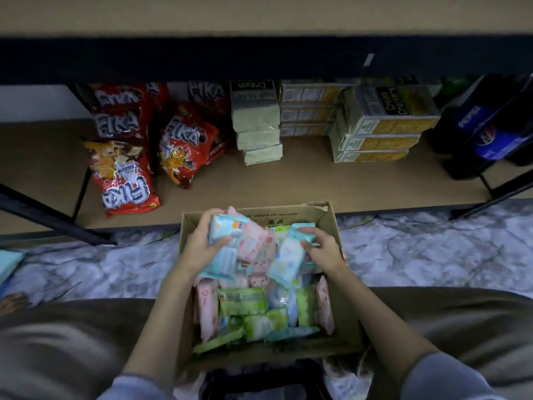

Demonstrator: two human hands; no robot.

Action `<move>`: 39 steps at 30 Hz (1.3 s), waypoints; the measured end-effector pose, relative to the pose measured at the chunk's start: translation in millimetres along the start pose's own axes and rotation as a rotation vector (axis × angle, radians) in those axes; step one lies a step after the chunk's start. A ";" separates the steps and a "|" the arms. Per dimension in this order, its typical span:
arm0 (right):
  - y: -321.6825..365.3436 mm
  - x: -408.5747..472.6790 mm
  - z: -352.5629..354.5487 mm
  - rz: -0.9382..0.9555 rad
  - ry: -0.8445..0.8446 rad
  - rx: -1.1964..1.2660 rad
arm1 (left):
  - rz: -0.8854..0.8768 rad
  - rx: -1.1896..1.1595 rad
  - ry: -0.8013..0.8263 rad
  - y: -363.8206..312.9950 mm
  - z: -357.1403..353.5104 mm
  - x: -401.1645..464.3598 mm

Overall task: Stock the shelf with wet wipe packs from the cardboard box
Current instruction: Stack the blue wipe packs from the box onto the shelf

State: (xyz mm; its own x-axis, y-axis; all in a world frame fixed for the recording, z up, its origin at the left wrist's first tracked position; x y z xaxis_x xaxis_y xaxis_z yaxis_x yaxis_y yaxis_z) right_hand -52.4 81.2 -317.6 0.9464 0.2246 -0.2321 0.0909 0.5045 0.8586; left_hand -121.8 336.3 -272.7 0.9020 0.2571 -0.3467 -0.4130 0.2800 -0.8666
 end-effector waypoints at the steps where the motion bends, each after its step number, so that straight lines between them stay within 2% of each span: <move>1: 2.6 2.9 -4.9 -0.032 0.024 0.099 | 0.035 0.011 -0.028 7.9 3.4 5.9; 4: 1.7 2.5 -17.2 -0.128 0.183 0.182 | 0.160 0.065 0.000 43.1 -6.5 7.8; 8: -15.5 -5.1 -18.9 -0.106 0.303 -0.053 | 0.175 0.201 -0.011 90.0 -25.5 2.0; 12: -36.4 -11.9 -20.8 -0.193 0.395 -0.250 | 0.190 0.567 -0.223 62.9 -41.6 -6.6; 14: -56.4 -22.4 -18.0 -0.320 0.404 -0.264 | 0.022 0.707 -0.367 55.1 -52.5 -12.4; 15: -68.2 -28.7 -16.7 -0.326 0.413 -0.307 | -0.110 0.690 -0.372 54.7 -60.3 -14.7; 17: -90.7 -37.7 -18.7 -0.278 0.363 -0.399 | -0.329 0.658 -0.250 61.7 -83.5 -23.0; 19: -102.7 -41.2 -22.4 -0.253 0.410 -0.395 | -0.428 0.701 -0.080 69.4 -103.4 -33.3; 22: -108.8 -37.4 -31.4 -0.107 0.558 -0.474 | -0.384 0.810 0.039 94.2 -113.1 -42.7; 26: -109.6 -36.6 -33.0 -0.049 0.597 -0.602 | -0.265 0.963 0.109 108.1 -99.8 -41.0; 29: -108.6 -42.8 -31.1 0.044 0.693 -0.722 | -0.288 0.920 0.071 109.8 -94.4 -36.4; 32: -105.9 -44.2 -24.8 -0.033 0.756 -0.705 | -0.281 0.798 -0.026 108.6 -87.1 -34.6; 35: -77.4 -29.6 -11.9 -0.031 0.725 -0.549 | -0.246 0.776 -0.079 104.8 -82.3 -33.8; 37: -53.3 -13.7 2.1 -0.078 0.752 -0.412 | -0.209 0.658 -0.102 97.4 -80.1 -33.1; 39: -27.9 -1.2 12.1 -0.123 0.697 -0.237 | -0.147 0.499 -0.158 82.9 -78.3 -32.5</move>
State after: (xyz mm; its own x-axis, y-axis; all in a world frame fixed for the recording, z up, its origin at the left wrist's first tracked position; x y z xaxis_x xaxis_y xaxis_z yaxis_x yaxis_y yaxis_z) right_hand -52.3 56.7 -335.7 0.5107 0.5920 -0.6235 0.0393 0.7084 0.7048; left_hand -175.6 278.7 -361.4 0.9407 0.3073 -0.1435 -0.3282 0.7185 -0.6132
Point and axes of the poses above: each hand's wrist, its own x-axis towards the middle knuckle, its own z-axis out of the back of the hand, y = z × x, the point moved 1 cm from there along x, towards the middle knuckle, and after that the axes turned 10 degrees about z, right-handed, at the moved point
